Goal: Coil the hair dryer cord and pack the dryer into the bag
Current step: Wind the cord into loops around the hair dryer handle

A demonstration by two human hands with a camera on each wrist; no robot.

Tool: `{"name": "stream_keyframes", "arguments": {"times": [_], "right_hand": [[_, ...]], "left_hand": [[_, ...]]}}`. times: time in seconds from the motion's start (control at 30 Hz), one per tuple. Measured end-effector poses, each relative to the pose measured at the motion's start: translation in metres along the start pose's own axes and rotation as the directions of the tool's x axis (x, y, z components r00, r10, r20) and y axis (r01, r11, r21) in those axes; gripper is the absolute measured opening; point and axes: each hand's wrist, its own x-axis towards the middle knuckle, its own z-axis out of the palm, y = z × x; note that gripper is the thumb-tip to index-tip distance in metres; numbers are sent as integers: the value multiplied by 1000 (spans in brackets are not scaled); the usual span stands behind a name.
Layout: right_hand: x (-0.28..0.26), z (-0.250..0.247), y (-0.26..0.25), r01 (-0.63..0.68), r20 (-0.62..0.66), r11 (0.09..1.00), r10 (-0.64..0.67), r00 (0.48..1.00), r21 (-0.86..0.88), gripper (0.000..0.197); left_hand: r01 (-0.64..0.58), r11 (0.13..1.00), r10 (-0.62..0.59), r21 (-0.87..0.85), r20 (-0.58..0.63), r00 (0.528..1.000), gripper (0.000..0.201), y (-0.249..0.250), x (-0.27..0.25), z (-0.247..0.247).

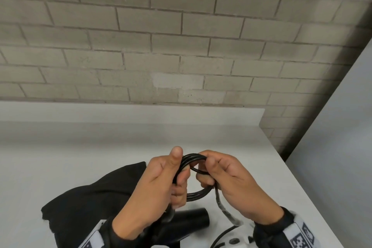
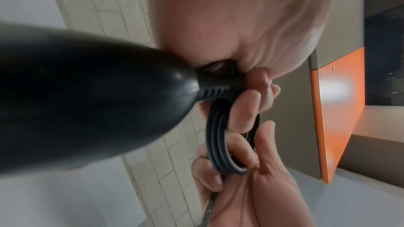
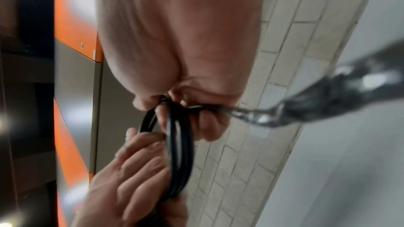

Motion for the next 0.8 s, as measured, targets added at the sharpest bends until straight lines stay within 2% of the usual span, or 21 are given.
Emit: {"name": "stream_keyframes", "arguments": {"times": [0.1, 0.2, 0.37, 0.5, 0.67, 0.8], "right_hand": [[-1, 10, -1, 22, -114, 999, -19, 993, 29, 46], [-2, 20, 1, 67, -229, 997, -73, 971, -34, 30], [-2, 28, 7, 111, -374, 987, -148, 916, -117, 26], [-2, 28, 7, 141, -423, 979, -192, 886, -148, 24], [-1, 29, 9, 142, -448, 980, -192, 873, -143, 25], [1, 32, 10, 129, -414, 987, -159, 896, -100, 27]], "left_hand": [[2, 1000, -2, 7, -7, 1000, 68, 0, 2, -1], [7, 1000, -7, -3, -22, 1000, 69, 0, 3, -2], [-25, 999, 27, 35, -45, 999, 67, -4, 3, -4], [-144, 973, 145, 182, 10, 989, 55, -9, -1, -15], [-179, 974, 168, 139, 86, 982, 49, -14, -6, -20], [-211, 961, 224, 181, -53, 973, 44, -20, -7, -12]]}}
